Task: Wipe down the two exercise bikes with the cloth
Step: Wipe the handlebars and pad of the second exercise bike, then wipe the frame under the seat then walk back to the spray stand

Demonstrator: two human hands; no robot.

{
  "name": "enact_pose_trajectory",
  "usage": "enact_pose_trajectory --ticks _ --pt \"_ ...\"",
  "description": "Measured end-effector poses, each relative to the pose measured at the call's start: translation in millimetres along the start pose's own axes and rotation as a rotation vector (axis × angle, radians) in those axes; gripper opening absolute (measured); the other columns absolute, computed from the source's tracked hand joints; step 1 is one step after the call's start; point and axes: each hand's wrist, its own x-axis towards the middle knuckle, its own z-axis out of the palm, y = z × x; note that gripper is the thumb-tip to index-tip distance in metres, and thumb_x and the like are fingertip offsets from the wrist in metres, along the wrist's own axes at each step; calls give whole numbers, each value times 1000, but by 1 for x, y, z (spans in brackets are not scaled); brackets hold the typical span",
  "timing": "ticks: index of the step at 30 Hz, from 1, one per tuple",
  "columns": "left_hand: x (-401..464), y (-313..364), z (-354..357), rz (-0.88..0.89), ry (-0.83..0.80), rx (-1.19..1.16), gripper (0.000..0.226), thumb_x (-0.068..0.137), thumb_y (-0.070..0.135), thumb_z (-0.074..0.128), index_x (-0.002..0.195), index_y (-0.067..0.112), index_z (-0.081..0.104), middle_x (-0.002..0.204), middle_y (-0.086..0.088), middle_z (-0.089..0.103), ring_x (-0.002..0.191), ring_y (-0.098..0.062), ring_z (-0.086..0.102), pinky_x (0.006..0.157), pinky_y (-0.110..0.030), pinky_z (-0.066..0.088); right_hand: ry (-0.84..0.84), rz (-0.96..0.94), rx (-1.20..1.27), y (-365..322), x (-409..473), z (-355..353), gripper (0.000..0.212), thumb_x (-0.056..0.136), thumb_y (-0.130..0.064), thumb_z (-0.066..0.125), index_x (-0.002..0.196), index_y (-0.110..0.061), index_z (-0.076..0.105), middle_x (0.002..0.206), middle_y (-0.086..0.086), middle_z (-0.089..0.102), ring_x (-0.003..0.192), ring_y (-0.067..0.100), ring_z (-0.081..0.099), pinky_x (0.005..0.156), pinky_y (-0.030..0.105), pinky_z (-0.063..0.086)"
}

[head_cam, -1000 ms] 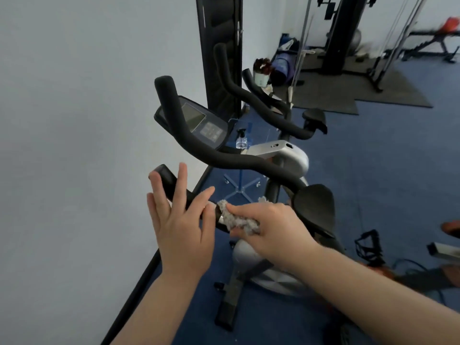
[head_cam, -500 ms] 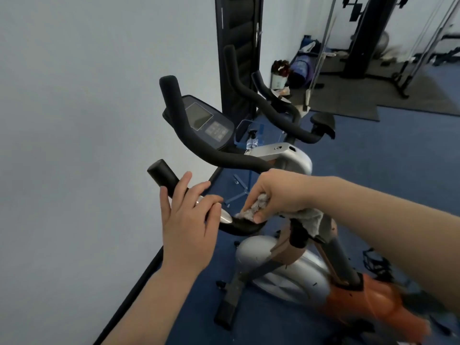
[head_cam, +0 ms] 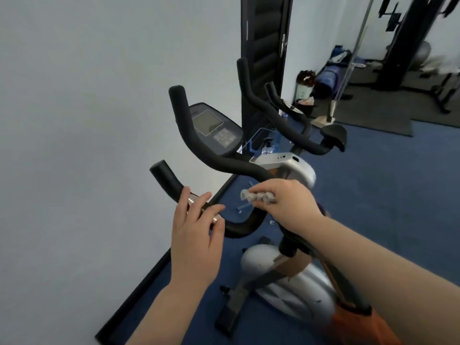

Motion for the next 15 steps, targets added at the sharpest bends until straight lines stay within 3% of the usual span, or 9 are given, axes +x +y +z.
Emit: enact_pose_trajectory --ticks 3,5,7,12,15 --pt "-3 5 -3 57 -65 71 27 90 26 45 105 24 68 126 9 58 138 -14 30 116 -48 17 223 17 125 -6 -23 -7 30 83 -31 70 113 -35 66 110 -17 67 103 5 60 89 32 50" --pt "1 11 -6 95 -84 53 27 90 27 43 101 28 67 117 15 60 124 -1 44 118 -46 2 374 14 154 -10 -44 -18 31 81 -31 72 112 -35 67 109 -19 67 103 1 60 88 29 51" --pt "8 22 -7 154 -130 -26 29 91 30 40 102 29 67 113 17 60 110 9 46 119 -41 -3 480 62 111 -10 -70 -27 34 79 -29 75 111 -34 67 107 -20 67 101 0 61 86 27 52" --pt "8 56 11 375 -279 -218 33 90 34 39 108 26 66 117 15 60 117 1 48 119 -39 5 552 427 -44 0 -142 -22 30 75 -30 77 102 -34 65 93 -23 63 85 1 60 70 18 44" --pt "-10 72 30 482 -388 -307 31 89 30 44 109 23 66 118 13 60 118 -5 49 117 -34 13 571 593 -83 4 -186 -13 23 75 -36 73 95 -34 63 87 -21 62 78 2 58 65 20 44"
